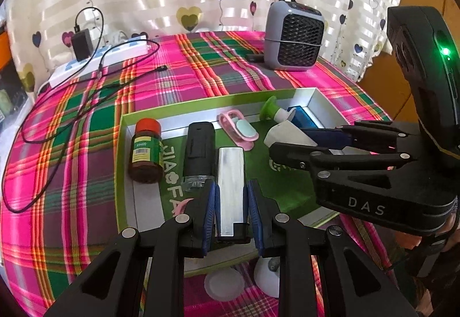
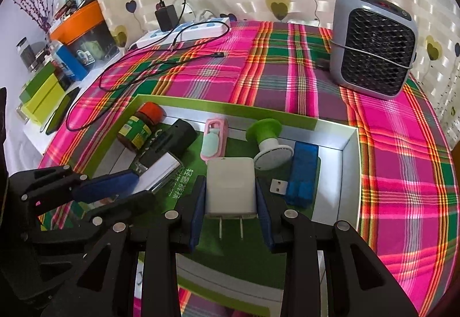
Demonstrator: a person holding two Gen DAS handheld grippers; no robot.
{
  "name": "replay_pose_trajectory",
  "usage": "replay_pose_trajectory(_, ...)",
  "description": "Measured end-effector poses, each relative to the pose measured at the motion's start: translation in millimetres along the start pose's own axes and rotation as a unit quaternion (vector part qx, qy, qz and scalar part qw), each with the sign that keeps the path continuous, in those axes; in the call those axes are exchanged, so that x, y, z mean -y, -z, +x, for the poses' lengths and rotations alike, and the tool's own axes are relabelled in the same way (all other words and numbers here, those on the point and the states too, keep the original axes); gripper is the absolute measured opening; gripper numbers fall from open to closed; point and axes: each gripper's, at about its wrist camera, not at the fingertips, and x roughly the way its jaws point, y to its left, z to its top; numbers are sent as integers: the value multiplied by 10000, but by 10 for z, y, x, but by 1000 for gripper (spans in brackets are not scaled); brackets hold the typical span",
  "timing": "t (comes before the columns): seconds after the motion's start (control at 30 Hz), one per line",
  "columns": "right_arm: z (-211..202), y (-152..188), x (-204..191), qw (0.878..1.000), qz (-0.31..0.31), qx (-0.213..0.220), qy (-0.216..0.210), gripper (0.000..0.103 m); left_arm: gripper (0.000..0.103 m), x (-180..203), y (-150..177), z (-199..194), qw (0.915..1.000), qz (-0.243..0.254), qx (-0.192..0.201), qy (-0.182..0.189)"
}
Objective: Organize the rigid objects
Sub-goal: 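Open the left tool on the bar in the box while the right releases the charger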
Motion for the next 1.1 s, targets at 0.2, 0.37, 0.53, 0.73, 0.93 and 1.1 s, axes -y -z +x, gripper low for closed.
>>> replay_pose_trajectory(0.2,79,-20,44,10000,26,-76,42,34,22,7,-16,71,10000,-14,-51,28)
replay_pose_trajectory(0.37,127,-44,87,9999,74,-71,71,34,22,-10,-29,136,9999,-61,-111,25)
replay_pose_trajectory(0.53,155,-56,72,9999,3,-65,93,34,22,-20,-41,171,9999,-88,-131,-2)
replay_pose_trajectory(0.73,184,-53,30,9997,-94,-36,225,34,22,-26,-49,198,9999,-72,-139,-21)
replay_pose_trajectory(0.93,189,-52,32,9996,-102,-16,257,34,22,-28,-51,207,9999,-84,-139,-11)
replay_pose_trajectory(1.1,198,-51,14,9993,-166,-19,327,35,22,-20,-44,229,9998,-69,-190,-44)
